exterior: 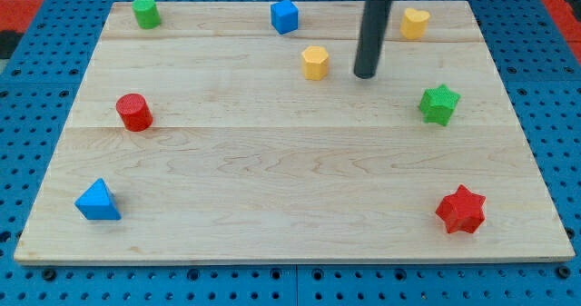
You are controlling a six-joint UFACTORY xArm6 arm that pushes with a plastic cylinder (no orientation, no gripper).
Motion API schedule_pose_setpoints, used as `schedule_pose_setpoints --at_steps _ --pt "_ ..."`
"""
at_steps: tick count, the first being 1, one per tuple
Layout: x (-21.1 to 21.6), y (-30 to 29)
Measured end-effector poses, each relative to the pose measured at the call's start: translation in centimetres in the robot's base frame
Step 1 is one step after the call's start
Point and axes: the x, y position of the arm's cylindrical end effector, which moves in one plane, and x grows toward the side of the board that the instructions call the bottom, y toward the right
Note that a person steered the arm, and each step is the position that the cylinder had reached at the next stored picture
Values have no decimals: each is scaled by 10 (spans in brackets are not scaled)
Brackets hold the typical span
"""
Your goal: Push the yellow hexagon to the bottom center
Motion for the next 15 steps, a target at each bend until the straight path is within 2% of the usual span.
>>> schedule_pose_setpoints --at_steps 1,2,4,7,10,11,12,15 --pt "-31 6" --pt "-42 -17" --pt "-27 -69" --pt "23 -75" --pt "106 -71" --pt "112 -99" --pt "82 -133" --pt "132 -119"
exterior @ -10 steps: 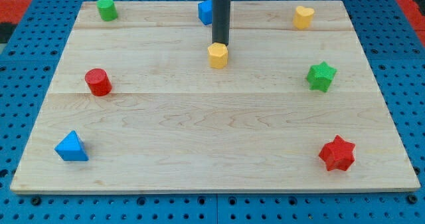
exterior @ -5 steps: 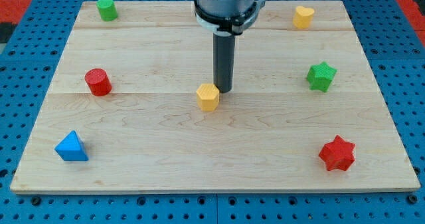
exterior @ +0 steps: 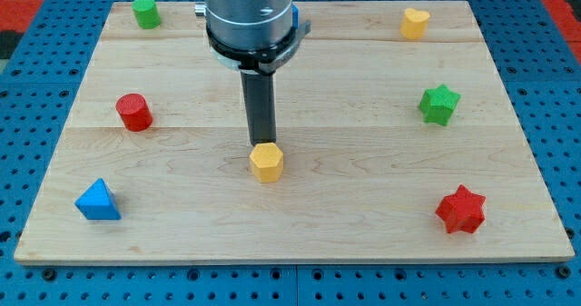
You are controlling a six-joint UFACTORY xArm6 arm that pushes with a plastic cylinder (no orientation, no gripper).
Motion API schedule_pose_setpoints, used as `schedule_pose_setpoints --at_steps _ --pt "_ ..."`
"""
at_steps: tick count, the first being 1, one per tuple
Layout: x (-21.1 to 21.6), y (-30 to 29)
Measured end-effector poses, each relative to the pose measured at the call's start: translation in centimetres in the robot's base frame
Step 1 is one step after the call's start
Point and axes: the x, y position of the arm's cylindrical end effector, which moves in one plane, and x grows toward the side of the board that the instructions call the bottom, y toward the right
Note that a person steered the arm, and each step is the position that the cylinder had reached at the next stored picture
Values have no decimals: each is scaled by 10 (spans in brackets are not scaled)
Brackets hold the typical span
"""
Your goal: Push the yellow hexagon to the bottom center
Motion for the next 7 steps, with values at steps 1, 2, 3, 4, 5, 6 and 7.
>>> schedule_pose_setpoints --at_steps 1,2,3,4,5,6,7 --pt "3 16" --pt "20 16" --pt "22 -11" --pt "24 -31" --pt "36 -19" --pt "49 -8" --pt "57 -4"
